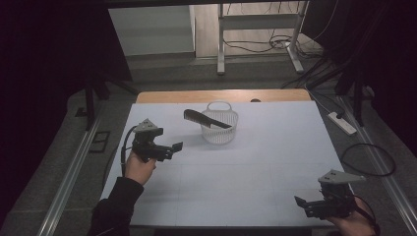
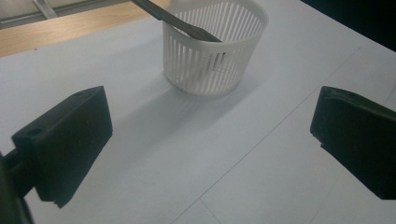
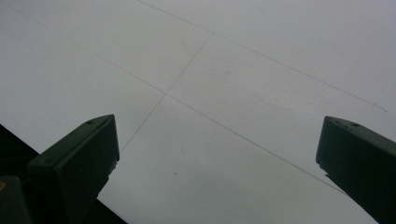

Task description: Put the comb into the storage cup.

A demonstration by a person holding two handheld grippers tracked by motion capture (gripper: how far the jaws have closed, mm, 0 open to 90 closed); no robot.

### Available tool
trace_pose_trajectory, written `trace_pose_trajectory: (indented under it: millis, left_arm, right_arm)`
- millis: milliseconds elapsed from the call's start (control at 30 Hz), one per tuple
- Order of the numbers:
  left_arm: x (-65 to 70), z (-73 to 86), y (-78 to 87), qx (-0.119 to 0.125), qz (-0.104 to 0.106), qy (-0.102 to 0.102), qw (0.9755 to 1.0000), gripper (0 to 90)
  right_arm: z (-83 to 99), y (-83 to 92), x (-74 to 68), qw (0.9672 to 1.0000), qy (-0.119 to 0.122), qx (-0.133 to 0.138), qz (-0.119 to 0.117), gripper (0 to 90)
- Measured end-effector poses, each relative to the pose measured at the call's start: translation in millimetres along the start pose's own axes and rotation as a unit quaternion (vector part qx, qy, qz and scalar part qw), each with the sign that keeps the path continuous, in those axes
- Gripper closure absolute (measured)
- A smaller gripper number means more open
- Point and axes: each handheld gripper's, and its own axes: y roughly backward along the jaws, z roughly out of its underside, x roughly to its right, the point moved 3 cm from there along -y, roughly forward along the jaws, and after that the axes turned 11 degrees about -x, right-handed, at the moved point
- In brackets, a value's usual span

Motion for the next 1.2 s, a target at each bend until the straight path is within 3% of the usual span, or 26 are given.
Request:
trace_pose_trajectory:
  millis: [733,1200]
  left_arm:
    - [12.9,16.5,14.4,-0.005,-0.007,-0.008,0.9999,0.0]
    - [16.6,28.7,22.8,-0.010,-0.007,-0.003,0.9999,0.0]
  right_arm:
    - [-0.3,0.0,-0.7,1.0000,0.003,0.000,0.000,0.0]
    - [-0.4,-0.2,-1.2,1.0000,0.003,-0.001,0.000,0.0]
